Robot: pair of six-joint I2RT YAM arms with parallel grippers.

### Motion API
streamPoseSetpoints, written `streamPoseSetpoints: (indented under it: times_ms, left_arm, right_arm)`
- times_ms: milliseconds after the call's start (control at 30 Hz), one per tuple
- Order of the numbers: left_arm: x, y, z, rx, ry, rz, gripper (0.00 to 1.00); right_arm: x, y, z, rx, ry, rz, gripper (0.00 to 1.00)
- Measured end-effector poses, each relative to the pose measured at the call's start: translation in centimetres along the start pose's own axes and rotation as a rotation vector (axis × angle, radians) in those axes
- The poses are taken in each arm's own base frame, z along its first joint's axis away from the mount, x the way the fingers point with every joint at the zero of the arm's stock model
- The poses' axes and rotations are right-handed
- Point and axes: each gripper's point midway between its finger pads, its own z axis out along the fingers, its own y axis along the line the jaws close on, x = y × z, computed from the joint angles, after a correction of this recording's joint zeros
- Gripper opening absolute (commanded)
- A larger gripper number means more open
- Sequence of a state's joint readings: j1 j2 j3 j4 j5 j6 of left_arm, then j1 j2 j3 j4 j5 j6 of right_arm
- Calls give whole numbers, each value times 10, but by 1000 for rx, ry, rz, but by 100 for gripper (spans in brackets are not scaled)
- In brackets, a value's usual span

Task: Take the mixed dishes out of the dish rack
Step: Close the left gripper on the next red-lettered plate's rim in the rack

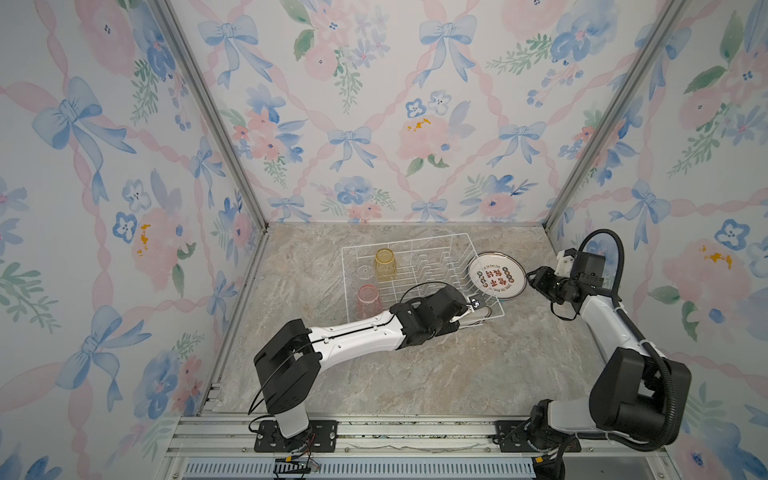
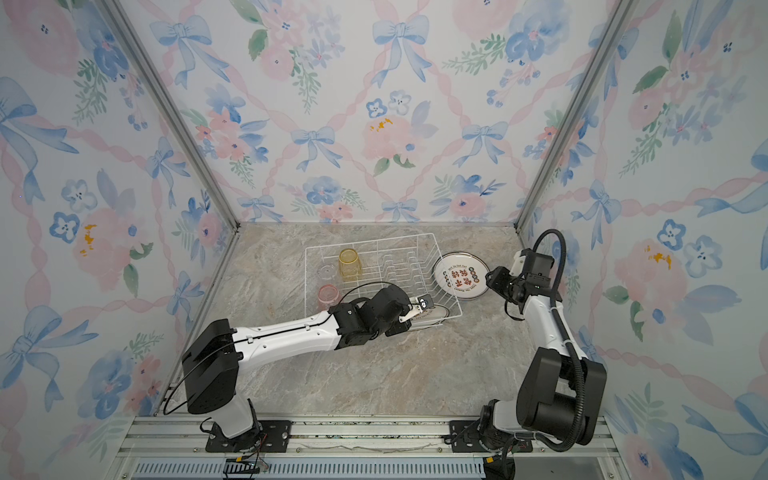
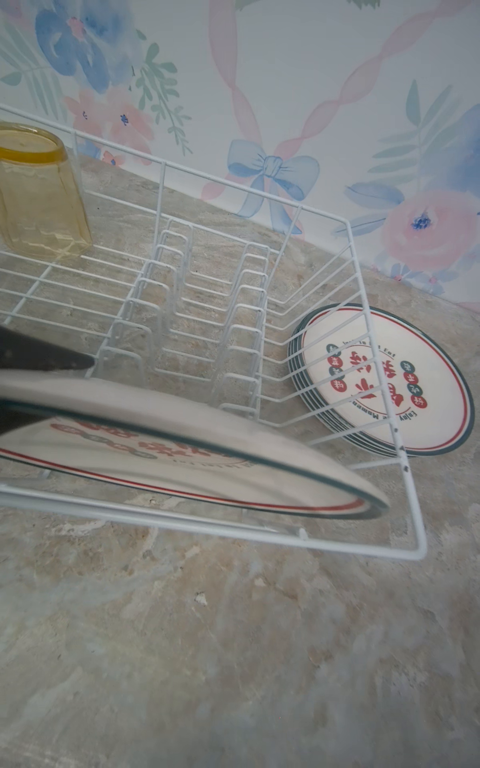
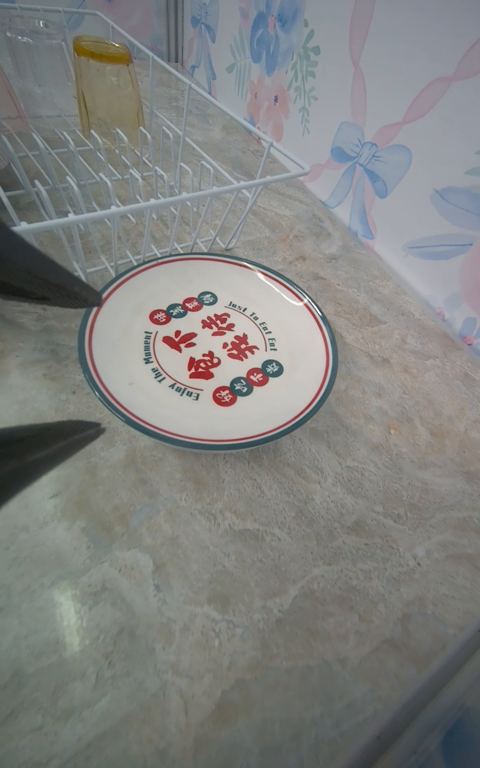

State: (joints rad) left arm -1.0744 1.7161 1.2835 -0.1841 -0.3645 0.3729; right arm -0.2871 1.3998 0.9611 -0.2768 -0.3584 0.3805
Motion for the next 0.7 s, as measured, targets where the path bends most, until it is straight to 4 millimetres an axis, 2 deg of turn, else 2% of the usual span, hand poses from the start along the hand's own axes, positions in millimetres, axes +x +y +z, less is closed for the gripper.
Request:
streamPoseSetpoints:
  times_ms: [300, 500, 600, 700]
  left_arm:
    - [1, 3, -1, -20, 12, -8, 0]
    - [-8, 8, -5, -21, 0, -12, 0]
    - [-13, 15, -10, -10, -20, -30, 0]
    - [-15, 33, -22, -1, -50, -86, 0]
  right_arm:
    - [0, 1, 0, -6, -2, -1, 47]
    - [-2, 3, -2, -12, -9, -5, 47]
    - [-4, 6, -6, -18, -21, -10, 47]
    - [-6, 10, -11, -33, -36, -18, 47]
